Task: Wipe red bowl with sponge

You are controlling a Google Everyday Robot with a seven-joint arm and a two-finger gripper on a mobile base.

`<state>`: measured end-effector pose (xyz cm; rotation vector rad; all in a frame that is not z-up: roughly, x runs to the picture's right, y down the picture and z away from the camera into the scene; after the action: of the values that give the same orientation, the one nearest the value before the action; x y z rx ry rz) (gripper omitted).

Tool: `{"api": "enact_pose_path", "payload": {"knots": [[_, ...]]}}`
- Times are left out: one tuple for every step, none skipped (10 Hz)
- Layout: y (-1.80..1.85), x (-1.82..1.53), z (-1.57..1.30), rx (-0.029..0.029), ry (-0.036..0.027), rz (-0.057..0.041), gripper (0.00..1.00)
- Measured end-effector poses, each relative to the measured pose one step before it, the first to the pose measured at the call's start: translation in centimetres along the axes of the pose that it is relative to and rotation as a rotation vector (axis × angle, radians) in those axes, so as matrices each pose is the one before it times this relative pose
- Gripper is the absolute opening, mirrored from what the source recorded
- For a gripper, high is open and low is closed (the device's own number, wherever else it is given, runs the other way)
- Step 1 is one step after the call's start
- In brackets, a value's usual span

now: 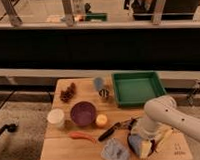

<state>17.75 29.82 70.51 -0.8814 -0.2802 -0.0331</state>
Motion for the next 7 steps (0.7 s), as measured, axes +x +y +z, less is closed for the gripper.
{"api": "enact_pose_path", "payload": {"knots": [[0.051,0.046,0.292,-0.02047,0.01659,-0.00006,0.0],[0.057,0.078,0.375,-0.01737,0.03032,0.00029,0.0],[0.007,0.047,0.43,-0.01322,0.05542,-0.00181,0.0],[-0.122,-0.112,0.355,-0.00854,0.05932,-0.00067,0.0],[-0.043,0.136,0.17,-0.00221,0.02186,0.00658,0.0],[0.056,0.169,0.178,-0.00203,0.01512,0.01157,0.0],[-0.167,0.28,-0.097,0.00634,0.00891,0.02475,0.0]]}}
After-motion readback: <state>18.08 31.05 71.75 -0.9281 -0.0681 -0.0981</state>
